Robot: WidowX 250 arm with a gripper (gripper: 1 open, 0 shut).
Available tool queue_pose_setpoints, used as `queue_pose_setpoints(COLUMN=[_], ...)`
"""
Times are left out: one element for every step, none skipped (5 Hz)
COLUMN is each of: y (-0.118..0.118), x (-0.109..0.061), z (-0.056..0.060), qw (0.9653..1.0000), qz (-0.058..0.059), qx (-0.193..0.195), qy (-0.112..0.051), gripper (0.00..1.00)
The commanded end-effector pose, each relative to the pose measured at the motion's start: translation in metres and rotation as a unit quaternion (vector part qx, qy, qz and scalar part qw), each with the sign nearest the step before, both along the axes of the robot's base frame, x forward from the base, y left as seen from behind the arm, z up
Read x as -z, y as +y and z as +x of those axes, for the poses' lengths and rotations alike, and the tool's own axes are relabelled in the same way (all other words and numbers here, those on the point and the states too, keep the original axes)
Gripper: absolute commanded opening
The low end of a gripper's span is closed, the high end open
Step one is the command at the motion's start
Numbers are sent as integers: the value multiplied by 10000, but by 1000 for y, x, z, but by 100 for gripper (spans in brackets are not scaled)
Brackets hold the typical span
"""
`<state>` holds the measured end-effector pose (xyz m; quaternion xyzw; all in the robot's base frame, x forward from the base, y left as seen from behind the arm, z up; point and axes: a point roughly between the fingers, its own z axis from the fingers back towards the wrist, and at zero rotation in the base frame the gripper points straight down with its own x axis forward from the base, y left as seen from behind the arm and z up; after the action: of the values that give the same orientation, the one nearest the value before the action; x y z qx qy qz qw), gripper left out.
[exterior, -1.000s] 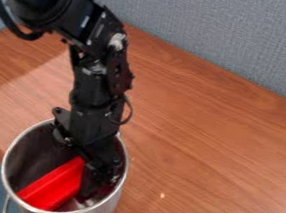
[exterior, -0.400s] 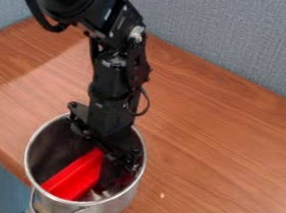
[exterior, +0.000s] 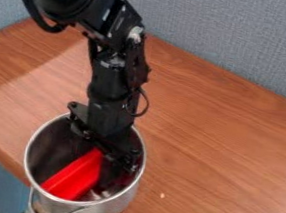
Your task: Move the red object from the metal pot to the table
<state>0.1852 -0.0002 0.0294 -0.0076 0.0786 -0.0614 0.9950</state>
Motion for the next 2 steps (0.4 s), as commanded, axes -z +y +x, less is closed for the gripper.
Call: queue_pose_setpoints(y=[4, 6], x=[-3, 0], z=[0, -3], qw=[9999, 9999], qz=[-8, -16], qx=[-12, 13], qy=[-142, -147], gripper=[0, 0])
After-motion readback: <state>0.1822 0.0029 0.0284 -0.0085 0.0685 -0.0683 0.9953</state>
